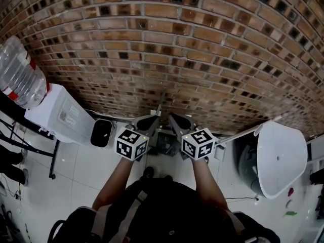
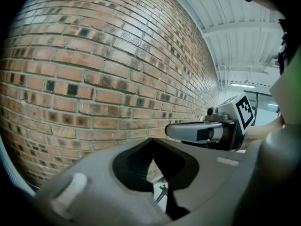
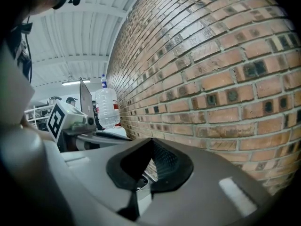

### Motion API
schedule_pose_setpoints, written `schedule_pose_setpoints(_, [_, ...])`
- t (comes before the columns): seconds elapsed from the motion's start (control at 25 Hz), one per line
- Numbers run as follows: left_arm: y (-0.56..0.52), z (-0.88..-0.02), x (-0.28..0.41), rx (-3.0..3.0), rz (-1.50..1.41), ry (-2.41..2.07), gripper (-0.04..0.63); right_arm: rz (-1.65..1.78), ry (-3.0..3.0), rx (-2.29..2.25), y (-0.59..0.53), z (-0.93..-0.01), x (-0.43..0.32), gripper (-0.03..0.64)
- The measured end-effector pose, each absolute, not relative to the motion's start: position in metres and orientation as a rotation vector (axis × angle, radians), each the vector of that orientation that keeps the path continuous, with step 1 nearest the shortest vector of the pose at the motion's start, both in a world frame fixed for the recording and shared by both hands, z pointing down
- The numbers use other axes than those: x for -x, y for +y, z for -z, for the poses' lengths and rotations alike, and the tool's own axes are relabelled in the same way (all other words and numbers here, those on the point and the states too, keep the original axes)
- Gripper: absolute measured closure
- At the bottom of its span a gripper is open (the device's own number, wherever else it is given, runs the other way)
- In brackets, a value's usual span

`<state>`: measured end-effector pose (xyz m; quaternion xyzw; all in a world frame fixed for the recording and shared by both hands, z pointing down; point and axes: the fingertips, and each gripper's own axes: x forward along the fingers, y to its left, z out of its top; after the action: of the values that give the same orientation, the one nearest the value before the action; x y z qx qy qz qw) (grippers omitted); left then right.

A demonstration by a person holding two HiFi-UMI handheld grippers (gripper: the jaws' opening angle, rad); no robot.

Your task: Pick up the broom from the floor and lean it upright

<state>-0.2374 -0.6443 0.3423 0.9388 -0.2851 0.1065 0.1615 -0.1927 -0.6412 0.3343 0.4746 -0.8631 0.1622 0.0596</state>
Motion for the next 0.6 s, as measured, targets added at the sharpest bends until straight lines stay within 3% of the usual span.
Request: schedule_pose_setpoints(0.6, [-0.6482,-0.3376,0.2335,-2.687,-0.307,-0.823,0.594,-0.451,-2.630,-1.414,-0.6465,-0.3245,0.1882,0.617])
